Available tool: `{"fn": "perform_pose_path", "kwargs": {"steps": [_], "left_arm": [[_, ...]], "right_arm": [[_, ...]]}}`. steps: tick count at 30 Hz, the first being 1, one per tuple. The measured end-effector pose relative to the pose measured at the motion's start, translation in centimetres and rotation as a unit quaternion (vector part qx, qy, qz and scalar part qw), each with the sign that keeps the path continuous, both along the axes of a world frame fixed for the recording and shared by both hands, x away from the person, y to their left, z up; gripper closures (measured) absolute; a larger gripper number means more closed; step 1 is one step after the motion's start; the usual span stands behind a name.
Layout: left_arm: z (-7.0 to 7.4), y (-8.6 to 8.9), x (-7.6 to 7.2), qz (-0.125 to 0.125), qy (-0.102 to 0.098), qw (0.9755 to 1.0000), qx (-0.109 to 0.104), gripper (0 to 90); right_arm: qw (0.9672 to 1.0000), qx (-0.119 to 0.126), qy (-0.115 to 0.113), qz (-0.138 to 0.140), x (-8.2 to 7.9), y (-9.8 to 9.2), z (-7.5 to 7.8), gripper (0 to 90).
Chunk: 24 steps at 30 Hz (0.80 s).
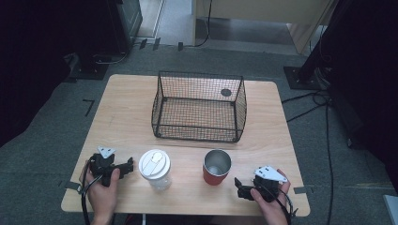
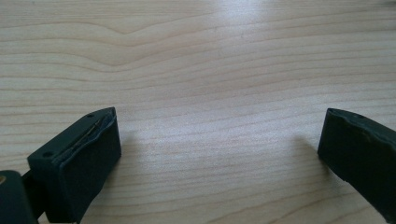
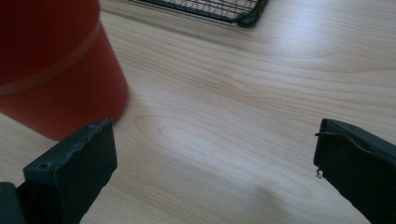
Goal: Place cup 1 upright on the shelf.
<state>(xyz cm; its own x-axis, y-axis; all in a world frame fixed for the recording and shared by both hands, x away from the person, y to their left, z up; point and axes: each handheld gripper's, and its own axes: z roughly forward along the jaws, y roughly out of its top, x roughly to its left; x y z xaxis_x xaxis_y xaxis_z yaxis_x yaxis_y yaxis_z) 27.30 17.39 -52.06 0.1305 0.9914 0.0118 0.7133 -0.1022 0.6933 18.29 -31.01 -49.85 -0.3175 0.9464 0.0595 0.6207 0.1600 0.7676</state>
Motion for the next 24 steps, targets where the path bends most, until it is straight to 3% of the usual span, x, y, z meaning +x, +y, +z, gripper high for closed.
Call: {"fn": "perform_pose_path", "kwargs": {"steps": [11, 24], "left_arm": [[0.0, 0.0, 0.0, 0.0, 0.0, 1.0, 0.0, 0.0], [0.0, 0.0, 0.0, 0.0, 0.0, 1.0, 0.0, 0.0]], "right_arm": [[0.9989, 0.006, -0.004, 0.047, -0.4, 2.3, 0.3, 0.0], [0.9956, 0.046, -0.015, 0.081, -0.5, 3.9, 1.2, 0.0]]}}
